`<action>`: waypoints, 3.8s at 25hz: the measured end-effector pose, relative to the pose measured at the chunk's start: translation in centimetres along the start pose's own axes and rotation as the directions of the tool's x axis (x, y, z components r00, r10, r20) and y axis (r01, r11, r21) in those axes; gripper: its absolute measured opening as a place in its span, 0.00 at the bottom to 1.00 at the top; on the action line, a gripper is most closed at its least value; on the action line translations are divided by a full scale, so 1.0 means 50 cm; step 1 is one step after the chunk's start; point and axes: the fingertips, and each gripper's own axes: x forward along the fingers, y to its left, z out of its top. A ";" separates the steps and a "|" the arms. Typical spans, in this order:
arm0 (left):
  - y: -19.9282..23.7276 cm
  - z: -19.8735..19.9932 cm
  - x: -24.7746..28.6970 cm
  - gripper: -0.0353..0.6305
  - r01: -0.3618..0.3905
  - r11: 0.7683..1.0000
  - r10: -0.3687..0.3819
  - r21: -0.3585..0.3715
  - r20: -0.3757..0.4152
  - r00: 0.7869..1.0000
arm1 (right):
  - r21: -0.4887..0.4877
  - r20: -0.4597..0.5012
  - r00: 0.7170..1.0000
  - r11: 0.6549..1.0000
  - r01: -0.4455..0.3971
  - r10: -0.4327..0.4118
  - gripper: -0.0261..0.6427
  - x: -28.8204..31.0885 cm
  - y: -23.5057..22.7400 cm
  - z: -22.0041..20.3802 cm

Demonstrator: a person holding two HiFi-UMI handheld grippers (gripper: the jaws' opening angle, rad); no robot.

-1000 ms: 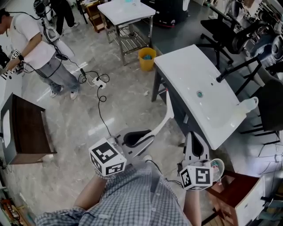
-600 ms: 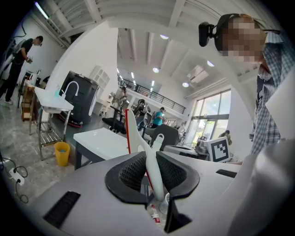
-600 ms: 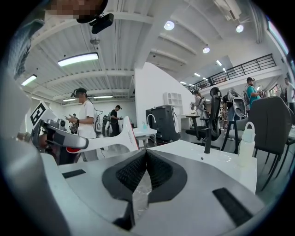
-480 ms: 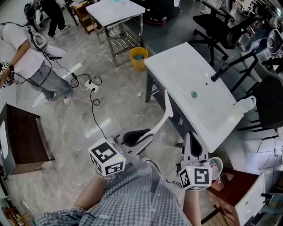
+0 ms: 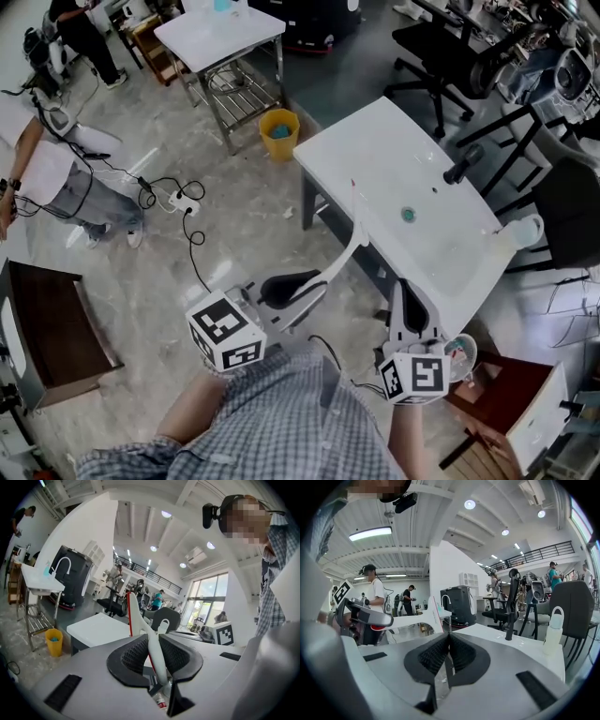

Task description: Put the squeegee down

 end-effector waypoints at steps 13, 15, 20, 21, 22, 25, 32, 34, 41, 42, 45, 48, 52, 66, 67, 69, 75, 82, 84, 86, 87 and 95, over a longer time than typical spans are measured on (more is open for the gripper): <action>0.159 0.096 0.038 0.16 0.127 0.992 -0.127 0.014 -0.046 0.991 | 0.011 0.004 0.997 0.996 0.083 -0.083 0.05 0.177 0.017 0.054; 0.183 0.105 0.037 0.16 0.140 0.990 -0.139 0.019 -0.055 0.989 | 0.019 0.008 0.996 0.996 0.093 -0.093 0.05 0.199 0.024 0.060; 0.232 0.116 0.037 0.16 0.169 0.985 -0.167 0.018 -0.069 0.984 | 0.138 0.070 0.995 0.988 0.064 -0.074 0.05 0.238 0.043 0.083; 0.240 0.117 0.038 0.16 0.177 0.984 -0.176 0.016 -0.070 0.982 | 0.146 0.074 0.995 0.988 0.056 -0.067 0.05 0.246 0.049 0.085; 0.247 0.117 0.038 0.16 0.186 0.982 -0.185 0.014 -0.072 0.980 | 0.146 0.073 0.995 0.988 0.049 -0.061 0.05 0.253 0.057 0.087; 0.263 0.123 0.040 0.16 0.201 0.980 -0.199 0.013 -0.073 0.977 | 0.167 0.080 0.996 0.986 0.015 -0.028 0.05 0.275 0.080 0.094; 0.285 0.135 0.046 0.16 0.219 0.976 -0.218 0.009 -0.064 0.974 | 0.366 0.096 0.994 0.926 -0.089 0.058 0.05 0.316 0.104 0.086; 0.290 0.138 0.045 0.16 0.218 0.976 -0.217 0.003 -0.061 0.974 | 0.393 0.100 0.993 0.914 -0.104 0.070 0.05 0.323 0.106 0.087; 0.307 0.153 0.055 0.16 0.212 0.977 -0.212 -0.003 -0.040 0.976 | 0.405 0.107 0.985 0.899 -0.165 0.132 0.05 0.352 0.107 0.096; 0.310 0.155 0.058 0.16 0.211 0.977 -0.211 -0.004 -0.039 0.977 | 0.420 0.113 0.983 0.890 -0.176 0.141 0.05 0.356 0.105 0.096; 0.322 0.160 0.065 0.16 0.217 0.976 -0.217 -0.003 -0.037 0.975 | 0.521 0.158 0.974 0.824 -0.224 0.166 0.06 0.374 0.094 0.101; 0.336 0.164 0.079 0.16 0.217 0.976 -0.217 -0.008 -0.038 0.975 | 0.574 0.180 0.966 0.777 -0.258 0.188 0.11 0.392 0.080 0.103; 0.352 0.174 0.101 0.16 0.223 0.974 -0.224 -0.032 -0.032 0.974 | 0.590 0.186 0.958 0.755 -0.286 0.217 0.15 0.414 0.069 0.110; 0.388 0.231 0.201 0.16 0.319 0.935 -0.313 -0.158 0.059 0.948 | 0.732 0.351 0.886 0.501 -0.462 0.304 0.23 0.489 0.016 0.143; 0.389 0.232 0.208 0.16 0.326 0.931 -0.321 -0.165 0.059 0.945 | 0.738 0.356 0.883 0.487 -0.466 0.305 0.23 0.495 0.010 0.143; 0.389 0.232 0.221 0.16 0.344 0.921 -0.340 -0.181 0.058 0.939 | 0.754 0.369 0.879 0.455 -0.474 0.303 0.23 0.504 -0.002 0.141; 0.382 0.213 0.271 0.16 0.381 0.897 -0.387 -0.225 0.022 0.922 | 0.783 0.416 0.859 0.363 -0.506 0.299 0.23 0.520 -0.044 0.133; 0.377 0.198 0.321 0.16 0.398 0.878 -0.412 -0.265 0.003 0.911 | 0.796 0.414 0.862 0.342 -0.499 0.293 0.21 0.528 -0.091 0.122; 0.378 0.202 0.332 0.16 0.402 0.872 -0.415 -0.280 0.013 0.910 | 0.789 0.417 0.857 0.347 -0.507 0.304 0.18 0.527 -0.106 0.118; 0.380 0.204 0.341 0.16 0.406 0.863 -0.418 -0.300 0.028 0.908 | 0.788 0.422 0.850 0.337 -0.516 0.316 0.15 0.528 -0.117 0.115; 0.382 0.204 0.345 0.16 0.407 0.859 -0.418 -0.310 0.034 0.908 | 0.788 0.425 0.846 0.327 -0.521 0.323 0.15 0.530 -0.122 0.112; 0.390 0.200 0.380 0.16 0.369 0.884 -0.380 -0.287 0.017 0.925 | 0.809 0.443 0.829 0.245 -0.534 0.341 0.11 0.545 -0.154 0.112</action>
